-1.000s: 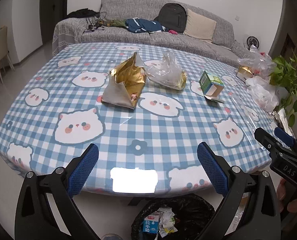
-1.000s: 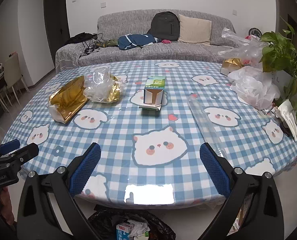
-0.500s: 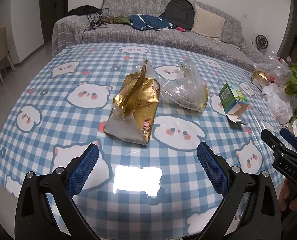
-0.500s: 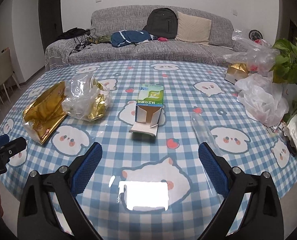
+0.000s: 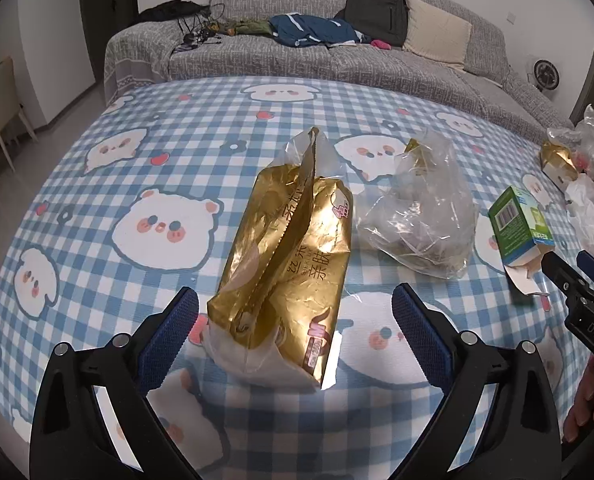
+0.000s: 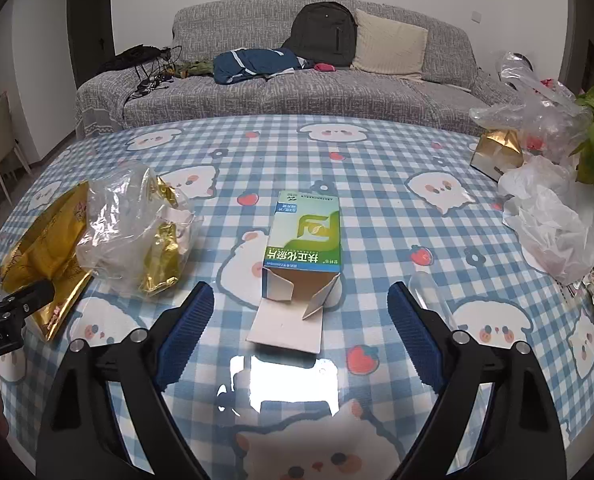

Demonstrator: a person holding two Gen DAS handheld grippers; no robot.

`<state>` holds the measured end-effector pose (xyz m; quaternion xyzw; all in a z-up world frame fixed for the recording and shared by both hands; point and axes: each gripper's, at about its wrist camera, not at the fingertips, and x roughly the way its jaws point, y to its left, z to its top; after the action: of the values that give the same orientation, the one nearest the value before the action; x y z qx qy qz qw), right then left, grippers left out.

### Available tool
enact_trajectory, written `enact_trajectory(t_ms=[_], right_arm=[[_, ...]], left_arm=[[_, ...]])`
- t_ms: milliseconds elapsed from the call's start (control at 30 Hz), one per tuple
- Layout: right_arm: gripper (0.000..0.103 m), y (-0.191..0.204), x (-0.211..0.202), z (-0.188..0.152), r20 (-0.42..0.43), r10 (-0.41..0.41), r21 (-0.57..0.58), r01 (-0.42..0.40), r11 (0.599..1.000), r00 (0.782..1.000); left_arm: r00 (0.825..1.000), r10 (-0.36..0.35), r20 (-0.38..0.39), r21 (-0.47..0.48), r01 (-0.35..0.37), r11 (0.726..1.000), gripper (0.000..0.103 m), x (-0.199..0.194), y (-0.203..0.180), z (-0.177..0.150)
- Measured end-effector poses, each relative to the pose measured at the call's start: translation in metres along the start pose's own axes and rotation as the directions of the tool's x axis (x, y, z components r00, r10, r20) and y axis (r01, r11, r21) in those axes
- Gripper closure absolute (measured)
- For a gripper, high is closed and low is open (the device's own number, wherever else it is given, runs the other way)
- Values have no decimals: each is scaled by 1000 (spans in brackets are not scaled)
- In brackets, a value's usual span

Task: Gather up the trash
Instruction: 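Grasp the gold foil snack bag with the left tool while the right tool grasps the green-white box, then lift the gold foil bag and green-white box off the table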

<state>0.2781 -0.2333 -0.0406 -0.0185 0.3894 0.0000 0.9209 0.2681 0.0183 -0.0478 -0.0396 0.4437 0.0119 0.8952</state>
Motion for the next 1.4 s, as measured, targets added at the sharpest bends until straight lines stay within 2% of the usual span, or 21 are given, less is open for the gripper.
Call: enact_trajectory(t_ms=[167, 233, 267, 300, 333, 433, 500, 533, 600, 633, 967, 1400], right_arm=[[28, -5, 23, 7, -28, 4, 23, -3, 1000, 1000], [33, -5, 32, 8, -42, 3, 27, -2, 1000, 999], [36, -5, 35, 8, -47, 4, 31, -3, 1000, 999], [42, -5, 39, 8, -52, 14, 32, -13, 999, 999], [54, -4, 42, 8, -64, 22, 26, -21, 999, 998], [56, -3, 45, 9, -59, 19, 24, -18, 1000, 998], [56, -3, 45, 9, -56, 21, 30, -20, 999, 998], [57, -4, 45, 8, -55, 24, 34, -22, 999, 998], [57, -4, 45, 8, -53, 26, 36, -24, 999, 998], [57, -4, 45, 8, -52, 26, 37, -24, 999, 998], [57, -6, 34, 6, -37, 25, 37, -23, 999, 999], [58, -10, -5, 2, -13, 26, 22, -26, 999, 1000]], left_arm=[[999, 17, -28, 2, -17, 1000, 21, 23, 2, 7], [999, 17, -41, -7, -18, 1000, 24, 31, 4, 9], [999, 15, -48, -8, -15, 1000, 28, 34, 4, 10], [999, 15, -53, -7, -15, 1000, 34, 36, 3, 10], [998, 21, -53, -4, -21, 1000, 37, 38, 3, 10], [997, 46, -55, 9, -46, 999, 55, 42, 1, 11], [997, 63, -51, 14, -62, 998, 72, 42, 1, 13], [997, 66, -51, 12, -65, 998, 75, 42, 2, 13], [996, 67, -53, 8, -66, 998, 87, 42, 4, 14], [996, 67, -53, 6, -67, 998, 90, 41, 4, 14], [998, 54, -36, -7, -54, 998, 97, 32, 10, 11], [999, 33, 3, -2, -33, 999, 97, -5, 1, 7]])
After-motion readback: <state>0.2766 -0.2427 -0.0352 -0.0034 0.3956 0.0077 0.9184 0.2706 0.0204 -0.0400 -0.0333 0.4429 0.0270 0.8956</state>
